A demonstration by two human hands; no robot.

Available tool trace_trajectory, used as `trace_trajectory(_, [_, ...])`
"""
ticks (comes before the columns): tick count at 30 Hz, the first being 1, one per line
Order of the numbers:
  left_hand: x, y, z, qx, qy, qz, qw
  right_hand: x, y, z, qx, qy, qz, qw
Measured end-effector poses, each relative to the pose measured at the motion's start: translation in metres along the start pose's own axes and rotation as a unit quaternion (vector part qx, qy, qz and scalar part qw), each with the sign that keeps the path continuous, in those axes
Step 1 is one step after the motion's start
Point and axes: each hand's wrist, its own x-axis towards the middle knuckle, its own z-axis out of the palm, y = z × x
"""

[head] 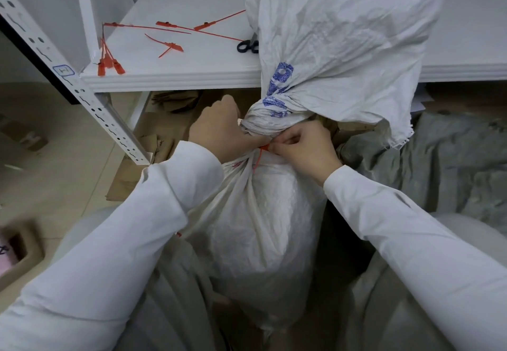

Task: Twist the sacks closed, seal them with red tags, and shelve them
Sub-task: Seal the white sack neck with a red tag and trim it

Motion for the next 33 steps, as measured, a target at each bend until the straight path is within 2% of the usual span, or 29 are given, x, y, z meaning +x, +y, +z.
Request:
trace_trajectory(3, [-0.006, 0.006, -0.007, 0.133, 0.011, -0.014, 0.991, -0.001, -0.001, 0.003, -0.03, 0.005, -0.016, 0.999])
trace_trajectory(5, [-0.008, 0.008, -0.01, 0.154, -0.003, -0.022, 0.988, -0.001, -0.001, 0.003, -0.043, 0.005, -0.02, 0.999])
trace_trajectory(10, [-0.005, 0.007, -0.008, 0.075, -0.149, 0.005, 0.986, -0.003, -0.001, 0.007, -0.066, 0.02, -0.038, 0.997])
trace_trajectory(12, [-0.004, 0.008, -0.004, 0.051, -0.172, 0.032, 0.983, -0.003, -0.001, 0.009, -0.079, 0.027, -0.047, 0.995])
trace_trajectory(19, [-0.004, 0.012, 0.005, 0.01, -0.194, 0.07, 0.978, -0.002, 0.003, 0.01, -0.09, 0.032, -0.048, 0.994])
trace_trajectory(24, [-0.005, 0.012, 0.008, -0.043, -0.195, 0.089, 0.976, 0.003, 0.007, 0.005, -0.086, 0.036, -0.018, 0.995])
trace_trajectory(30, [-0.009, 0.017, 0.015, -0.129, -0.171, 0.035, 0.976, 0.014, 0.01, 0.001, -0.062, 0.047, 0.004, 0.997])
trace_trajectory(33, [-0.006, 0.017, 0.009, -0.178, -0.213, 0.005, 0.961, 0.016, 0.009, 0.0, -0.051, 0.046, 0.006, 0.998])
